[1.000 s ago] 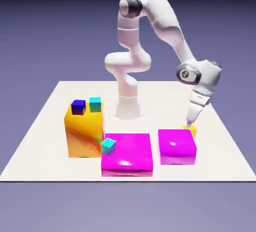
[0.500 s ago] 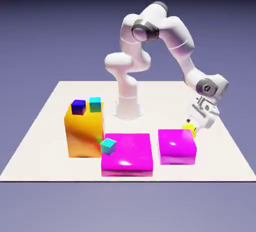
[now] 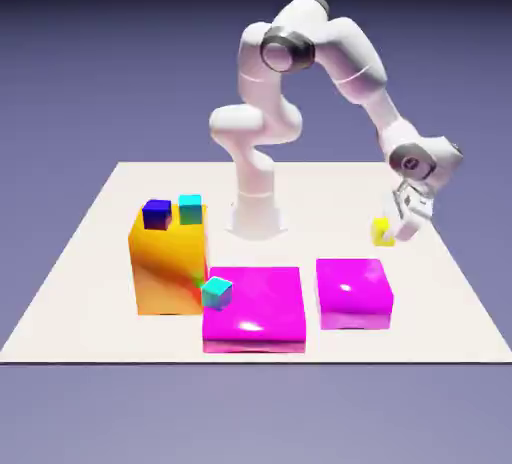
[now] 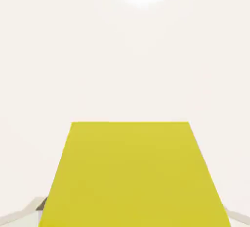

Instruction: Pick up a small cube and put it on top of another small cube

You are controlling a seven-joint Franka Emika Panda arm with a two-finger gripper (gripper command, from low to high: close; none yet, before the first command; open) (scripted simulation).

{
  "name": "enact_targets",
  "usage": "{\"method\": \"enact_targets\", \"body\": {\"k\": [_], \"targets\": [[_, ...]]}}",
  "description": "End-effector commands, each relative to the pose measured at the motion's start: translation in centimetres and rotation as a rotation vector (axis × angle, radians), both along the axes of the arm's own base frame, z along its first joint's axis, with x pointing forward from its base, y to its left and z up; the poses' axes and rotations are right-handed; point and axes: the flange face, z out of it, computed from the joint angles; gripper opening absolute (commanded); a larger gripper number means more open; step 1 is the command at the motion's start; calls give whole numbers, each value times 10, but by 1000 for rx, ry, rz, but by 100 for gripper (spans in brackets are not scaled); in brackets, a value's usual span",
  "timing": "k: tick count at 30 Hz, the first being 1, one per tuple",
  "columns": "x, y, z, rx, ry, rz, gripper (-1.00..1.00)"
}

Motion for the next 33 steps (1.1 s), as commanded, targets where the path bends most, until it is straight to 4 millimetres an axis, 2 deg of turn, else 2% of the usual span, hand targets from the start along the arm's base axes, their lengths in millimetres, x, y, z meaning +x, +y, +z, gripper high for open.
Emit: {"method": "enact_targets", "body": {"k": [1,3,9,14,18,21,25,29,31,33], "targets": [[12,-9,2,-19,-8,-91,-100],[36,-29,6,-56,-20,-281,-100],[119,-116,33,-168,-67,-910,-100],[176,-211,69,-221,-120,-1308,-100],[200,-293,106,-240,-141,-1626,-100],[206,-354,136,-237,-142,-1862,-100],[196,-434,179,-207,-122,-2172,-100],[169,-508,222,-142,-74,-2472,-100],[148,-542,243,-94,-40,-2615,-100],[124,-576,260,-71,-55,-2686,-100]]}}
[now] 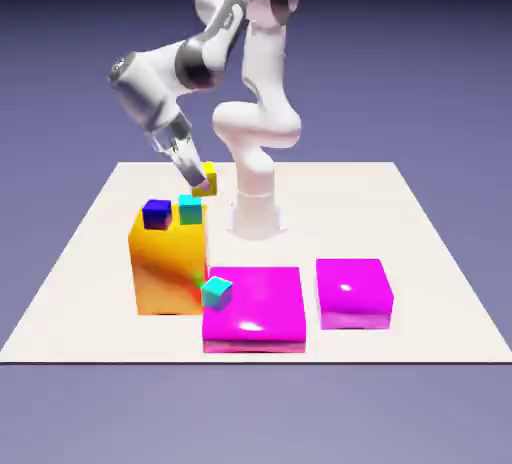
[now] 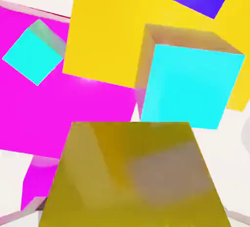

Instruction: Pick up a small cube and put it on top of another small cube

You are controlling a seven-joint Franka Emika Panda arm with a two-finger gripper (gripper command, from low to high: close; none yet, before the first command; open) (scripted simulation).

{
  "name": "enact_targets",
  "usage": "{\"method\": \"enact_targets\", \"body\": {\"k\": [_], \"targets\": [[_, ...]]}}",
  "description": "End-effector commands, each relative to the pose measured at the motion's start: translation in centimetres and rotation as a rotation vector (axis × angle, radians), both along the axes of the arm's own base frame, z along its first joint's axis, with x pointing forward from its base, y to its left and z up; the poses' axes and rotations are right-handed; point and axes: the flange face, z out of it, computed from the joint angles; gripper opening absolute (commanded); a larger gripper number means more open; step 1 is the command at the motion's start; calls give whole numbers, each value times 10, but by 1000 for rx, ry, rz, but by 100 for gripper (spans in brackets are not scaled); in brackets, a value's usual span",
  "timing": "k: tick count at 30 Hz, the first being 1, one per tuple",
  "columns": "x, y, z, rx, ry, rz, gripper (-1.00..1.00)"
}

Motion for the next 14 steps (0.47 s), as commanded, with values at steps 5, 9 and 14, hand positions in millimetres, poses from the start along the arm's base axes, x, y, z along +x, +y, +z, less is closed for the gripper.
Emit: {"method": "enact_targets", "body": {"k": [5,9,14], "targets": [[-9,6,-39,-9,-3,-10,-100],[-11,14,-59,-10,-2,-11,100],[-9,-10,4,-10,-2,-11,100]]}}
